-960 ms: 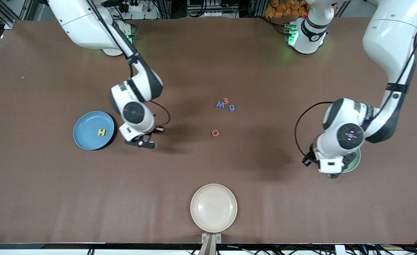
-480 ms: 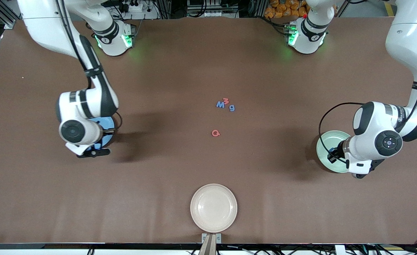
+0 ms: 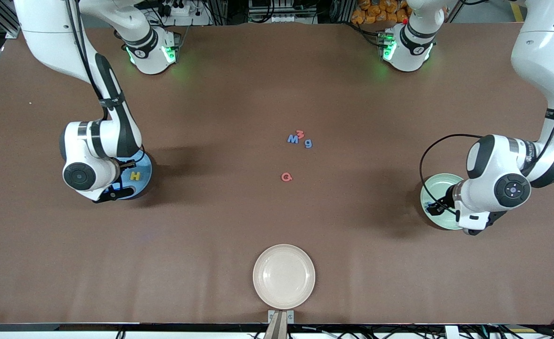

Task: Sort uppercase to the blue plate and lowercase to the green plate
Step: 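Place the E on the green plate while the right gripper carries the R, then reach the blue 6 with the left gripper while the right gripper reaches the Q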

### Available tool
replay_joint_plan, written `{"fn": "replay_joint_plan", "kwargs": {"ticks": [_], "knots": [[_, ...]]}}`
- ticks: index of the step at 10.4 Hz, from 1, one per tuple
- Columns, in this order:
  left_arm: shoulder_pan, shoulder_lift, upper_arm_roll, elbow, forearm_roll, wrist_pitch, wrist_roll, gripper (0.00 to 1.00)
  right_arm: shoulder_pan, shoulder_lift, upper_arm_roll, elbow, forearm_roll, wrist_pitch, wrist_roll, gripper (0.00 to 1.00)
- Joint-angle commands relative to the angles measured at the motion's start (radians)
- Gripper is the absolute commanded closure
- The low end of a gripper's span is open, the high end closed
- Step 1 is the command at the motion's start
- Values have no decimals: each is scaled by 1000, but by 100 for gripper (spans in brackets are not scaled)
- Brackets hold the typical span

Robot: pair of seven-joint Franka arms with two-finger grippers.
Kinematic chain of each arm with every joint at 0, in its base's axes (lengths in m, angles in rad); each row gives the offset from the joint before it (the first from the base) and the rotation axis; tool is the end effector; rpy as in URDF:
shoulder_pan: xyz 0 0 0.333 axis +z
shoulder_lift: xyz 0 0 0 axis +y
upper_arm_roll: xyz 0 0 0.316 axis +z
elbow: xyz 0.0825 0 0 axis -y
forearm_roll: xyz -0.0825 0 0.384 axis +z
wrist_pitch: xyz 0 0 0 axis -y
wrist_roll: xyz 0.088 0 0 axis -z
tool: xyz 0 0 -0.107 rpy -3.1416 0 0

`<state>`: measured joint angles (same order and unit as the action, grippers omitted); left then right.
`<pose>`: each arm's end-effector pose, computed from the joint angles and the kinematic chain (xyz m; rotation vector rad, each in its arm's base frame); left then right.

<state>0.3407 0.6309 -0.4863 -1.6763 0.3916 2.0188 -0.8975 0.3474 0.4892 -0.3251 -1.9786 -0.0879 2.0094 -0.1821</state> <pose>0.6541 -0.0410 0.2528 -2.8630 -0.8789 0.2223 0.5606 0.0078 0.2044 2.8522 0.3757 -0.6642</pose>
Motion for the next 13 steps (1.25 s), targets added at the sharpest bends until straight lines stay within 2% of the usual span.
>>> {"fn": "replay_joint_plan", "kwargs": {"ticks": [1,3,5,7,11,13], "knots": [[6,-46,-53,-71,-14,8,-15,0,-1,-9,1,-6,-3,-6,-13,14],[6,-69,-133,-144,-13,72,-125,0,10,-17,8,7,99,-34,-8,14],[3,-126,-201,-286,-7,193,-199,0,36,-26,30,17,202,-37,76,14],[-31,-145,-270,-364,3,248,-306,0,42,-49,111,21,227,-26,203,14],[-293,-111,-273,-431,55,262,-577,0,47,-115,283,29,227,21,522,14],[-376,-109,-273,-517,119,355,-685,0,64,-110,322,24,227,127,582,14]]}}
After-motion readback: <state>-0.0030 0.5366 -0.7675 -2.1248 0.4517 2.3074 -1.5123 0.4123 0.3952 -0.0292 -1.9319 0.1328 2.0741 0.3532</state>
